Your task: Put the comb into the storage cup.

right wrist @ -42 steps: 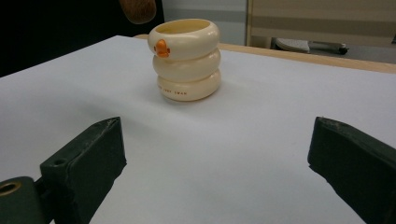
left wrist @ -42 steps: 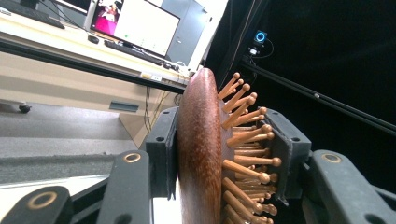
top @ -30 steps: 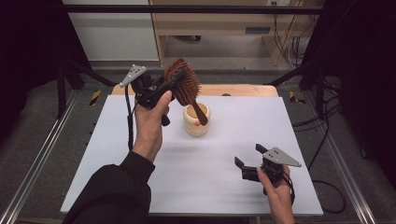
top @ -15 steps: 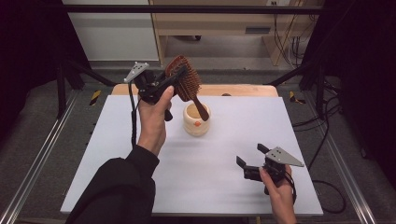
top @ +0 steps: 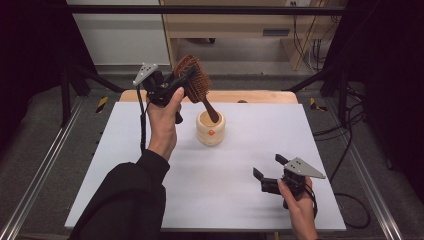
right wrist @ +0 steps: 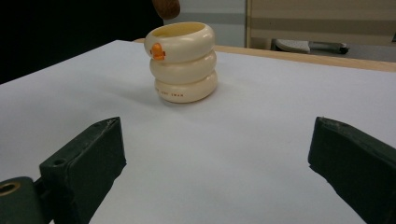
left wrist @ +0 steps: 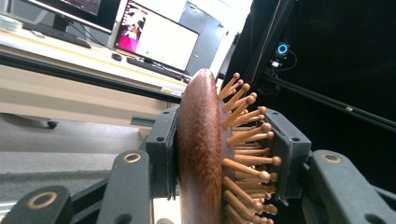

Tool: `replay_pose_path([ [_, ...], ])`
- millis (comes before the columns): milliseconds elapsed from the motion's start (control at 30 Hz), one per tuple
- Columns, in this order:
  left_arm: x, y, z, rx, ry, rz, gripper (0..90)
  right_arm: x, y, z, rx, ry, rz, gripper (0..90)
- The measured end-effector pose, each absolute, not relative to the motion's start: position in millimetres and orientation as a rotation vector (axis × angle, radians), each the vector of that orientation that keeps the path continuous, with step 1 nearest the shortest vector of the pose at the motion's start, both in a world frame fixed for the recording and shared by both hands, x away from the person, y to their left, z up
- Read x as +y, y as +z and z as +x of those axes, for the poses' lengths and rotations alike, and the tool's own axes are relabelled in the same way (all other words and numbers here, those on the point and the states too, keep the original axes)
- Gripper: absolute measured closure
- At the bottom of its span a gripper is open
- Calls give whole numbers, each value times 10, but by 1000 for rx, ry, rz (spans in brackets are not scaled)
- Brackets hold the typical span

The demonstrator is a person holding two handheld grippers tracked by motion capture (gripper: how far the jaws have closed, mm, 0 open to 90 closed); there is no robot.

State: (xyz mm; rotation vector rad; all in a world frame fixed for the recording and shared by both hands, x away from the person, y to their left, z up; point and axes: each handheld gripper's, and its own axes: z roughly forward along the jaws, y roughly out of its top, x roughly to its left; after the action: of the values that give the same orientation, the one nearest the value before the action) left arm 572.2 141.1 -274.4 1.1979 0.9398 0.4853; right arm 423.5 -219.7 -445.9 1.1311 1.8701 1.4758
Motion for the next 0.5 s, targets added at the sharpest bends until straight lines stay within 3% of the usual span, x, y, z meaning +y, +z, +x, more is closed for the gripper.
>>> replay_pose_path([
  [500, 1432, -2759, 5748, 948, 518, 1214, 517, -2202, -4460, 4233, 1871, 1485, 1135, 42],
])
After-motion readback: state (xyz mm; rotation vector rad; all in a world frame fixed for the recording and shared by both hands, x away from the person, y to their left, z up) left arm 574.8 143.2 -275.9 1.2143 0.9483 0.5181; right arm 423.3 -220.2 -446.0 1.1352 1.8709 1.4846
